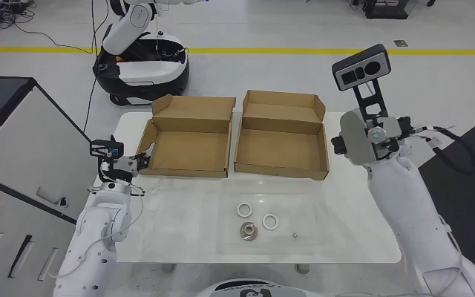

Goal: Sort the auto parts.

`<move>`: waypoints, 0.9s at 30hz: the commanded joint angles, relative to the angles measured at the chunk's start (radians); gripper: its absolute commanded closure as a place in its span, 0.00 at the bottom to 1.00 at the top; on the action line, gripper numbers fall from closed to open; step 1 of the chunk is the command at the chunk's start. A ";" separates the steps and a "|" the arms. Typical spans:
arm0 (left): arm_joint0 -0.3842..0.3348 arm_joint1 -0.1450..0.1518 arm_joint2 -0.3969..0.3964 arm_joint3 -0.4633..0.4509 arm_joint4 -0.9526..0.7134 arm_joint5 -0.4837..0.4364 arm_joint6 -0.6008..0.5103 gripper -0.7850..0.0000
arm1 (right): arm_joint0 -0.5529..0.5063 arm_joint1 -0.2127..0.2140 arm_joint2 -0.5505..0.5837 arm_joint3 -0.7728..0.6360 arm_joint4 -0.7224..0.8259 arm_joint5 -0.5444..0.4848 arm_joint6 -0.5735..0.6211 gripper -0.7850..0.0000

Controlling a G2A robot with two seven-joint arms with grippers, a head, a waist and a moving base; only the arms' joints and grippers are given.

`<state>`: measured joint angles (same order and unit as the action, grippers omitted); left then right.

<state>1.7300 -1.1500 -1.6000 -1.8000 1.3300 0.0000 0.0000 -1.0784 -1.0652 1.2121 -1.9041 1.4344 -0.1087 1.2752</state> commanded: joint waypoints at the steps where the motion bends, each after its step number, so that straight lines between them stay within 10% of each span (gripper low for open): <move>1: 0.000 0.000 0.000 0.000 0.000 0.000 0.000 0.00 | 0.000 0.000 0.000 0.000 0.000 0.000 0.000 1.00; 20: 0.000 0.000 0.000 0.000 0.000 0.000 0.000 0.00 | 0.000 0.000 0.000 0.000 0.000 0.000 0.000 1.00; 27: 0.000 0.000 0.000 0.000 0.000 0.000 0.000 0.00 | -0.021 0.030 0.073 0.030 -0.302 0.218 -0.033 1.00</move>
<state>1.7300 -1.1500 -1.6000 -1.8000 1.3300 0.0000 0.0000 -1.0933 -1.0402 1.2691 -1.8786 1.1737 0.0800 1.2380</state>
